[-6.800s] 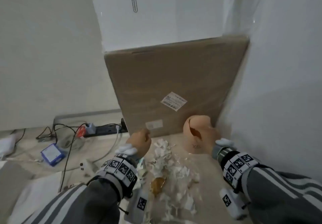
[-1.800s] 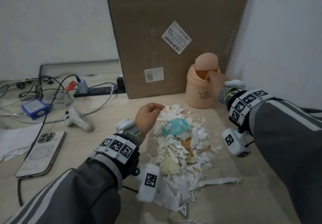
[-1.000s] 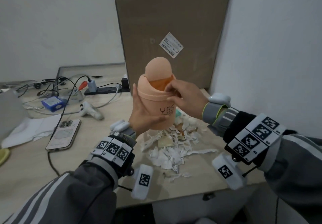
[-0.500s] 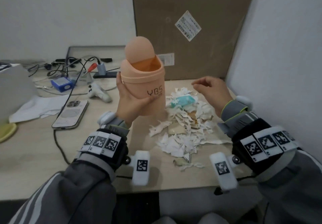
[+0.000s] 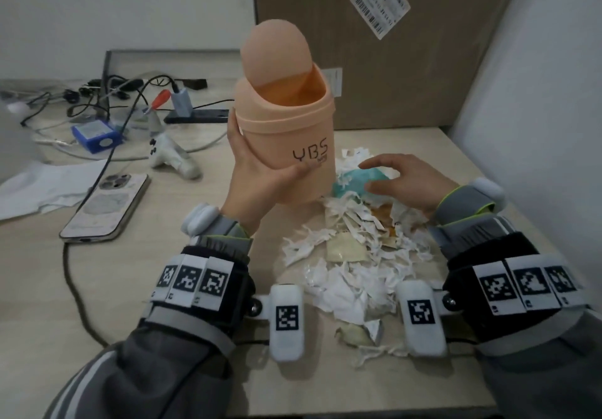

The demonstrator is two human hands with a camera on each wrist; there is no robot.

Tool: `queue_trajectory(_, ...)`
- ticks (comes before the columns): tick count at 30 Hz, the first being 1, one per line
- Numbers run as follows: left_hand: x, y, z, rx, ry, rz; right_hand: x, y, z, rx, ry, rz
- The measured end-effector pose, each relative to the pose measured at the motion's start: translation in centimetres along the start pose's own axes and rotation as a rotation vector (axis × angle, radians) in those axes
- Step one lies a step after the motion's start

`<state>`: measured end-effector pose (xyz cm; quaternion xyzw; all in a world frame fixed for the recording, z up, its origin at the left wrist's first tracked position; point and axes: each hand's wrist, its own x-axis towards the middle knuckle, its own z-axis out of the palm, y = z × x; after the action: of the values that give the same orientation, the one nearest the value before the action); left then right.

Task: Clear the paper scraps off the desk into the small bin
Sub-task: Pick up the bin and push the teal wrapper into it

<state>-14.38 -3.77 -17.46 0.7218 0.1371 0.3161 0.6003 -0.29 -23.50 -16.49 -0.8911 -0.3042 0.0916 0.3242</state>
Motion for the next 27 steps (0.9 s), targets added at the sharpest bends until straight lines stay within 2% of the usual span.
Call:
queue_trajectory(4, -0.1, -0.1, 0.2, -0.028, 0.001, -0.009, 0.1, 0.7, 0.5, -0.107, -0.032, 0.017)
queue_trajectory(11, -0.2, -0.5, 0.3, -0.05, 0.035, -0.018, -0.3, 1.1, 0.9, -0.191, 0.123, -0.031)
queue_trajectory(17, -0.2, -0.6, 0.2, -0.047, 0.057, -0.019, -0.9, 0.5, 0.5, -0.01, 0.412, -0.089)
queue_trajectory(20, -0.1, -0.7, 0.2, -0.048, 0.082, -0.018, -0.9, 0.3, 0.4, 0.072, 0.527, -0.064)
queue_trajectory(22, 0.0, -0.8, 0.2, -0.045, 0.091, -0.02, -0.9, 0.4, 0.5, 0.217, 0.57, -0.037)
queue_trajectory(25, 0.1, -1.0, 0.1, -0.033, 0.098, -0.035, -1.2, 0.1, 0.8, 0.52, 0.545, 0.029)
queue_trajectory(27, 0.2, -1.2, 0.1, -0.027, 0.104, -0.034, -1.3, 0.2, 0.7, 0.586, 0.551, 0.064)
